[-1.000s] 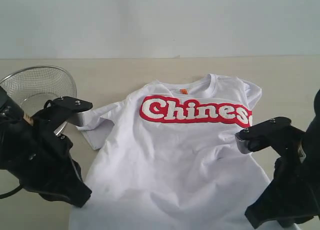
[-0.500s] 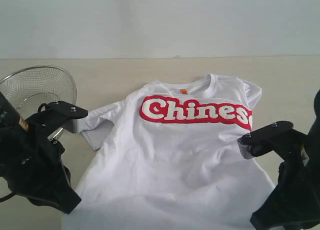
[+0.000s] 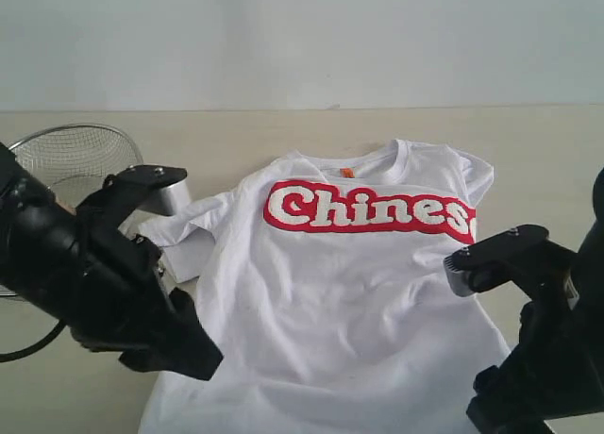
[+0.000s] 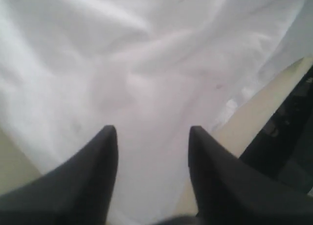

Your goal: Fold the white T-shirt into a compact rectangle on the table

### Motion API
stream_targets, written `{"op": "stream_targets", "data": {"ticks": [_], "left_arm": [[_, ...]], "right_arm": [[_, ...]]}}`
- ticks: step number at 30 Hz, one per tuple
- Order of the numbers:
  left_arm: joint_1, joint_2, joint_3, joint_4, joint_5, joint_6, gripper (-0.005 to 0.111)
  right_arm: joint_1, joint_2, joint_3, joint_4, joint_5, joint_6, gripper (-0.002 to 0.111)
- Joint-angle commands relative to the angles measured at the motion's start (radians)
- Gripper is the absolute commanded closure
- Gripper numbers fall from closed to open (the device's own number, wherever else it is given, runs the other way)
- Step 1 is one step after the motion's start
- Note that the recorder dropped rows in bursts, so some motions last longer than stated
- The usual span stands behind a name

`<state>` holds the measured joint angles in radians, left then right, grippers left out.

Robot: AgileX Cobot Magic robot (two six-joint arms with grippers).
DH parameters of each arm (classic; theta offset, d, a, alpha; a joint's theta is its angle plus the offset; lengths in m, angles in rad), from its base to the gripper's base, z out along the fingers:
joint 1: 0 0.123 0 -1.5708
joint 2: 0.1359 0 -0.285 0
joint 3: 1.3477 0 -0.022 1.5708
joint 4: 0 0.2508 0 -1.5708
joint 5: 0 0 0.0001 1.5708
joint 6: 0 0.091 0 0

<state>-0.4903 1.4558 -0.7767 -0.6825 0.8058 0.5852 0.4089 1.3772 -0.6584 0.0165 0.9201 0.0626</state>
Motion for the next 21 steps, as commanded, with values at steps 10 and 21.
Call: {"op": "stream_targets", "data": {"ticks": [10,21], "left_arm": [[-0.008,0.172,-0.01,-0.074,-0.112,0.152,0.09],[-0.008,0.342,-0.053,-0.022,-0.136,0.148,0.091]], "right_arm": [[-0.003,-0.005,0.119,0.11,-0.056,0.029,0.033],[-0.003,-0.005,0.158,0.15,-0.162,0.071,0.056]]}}
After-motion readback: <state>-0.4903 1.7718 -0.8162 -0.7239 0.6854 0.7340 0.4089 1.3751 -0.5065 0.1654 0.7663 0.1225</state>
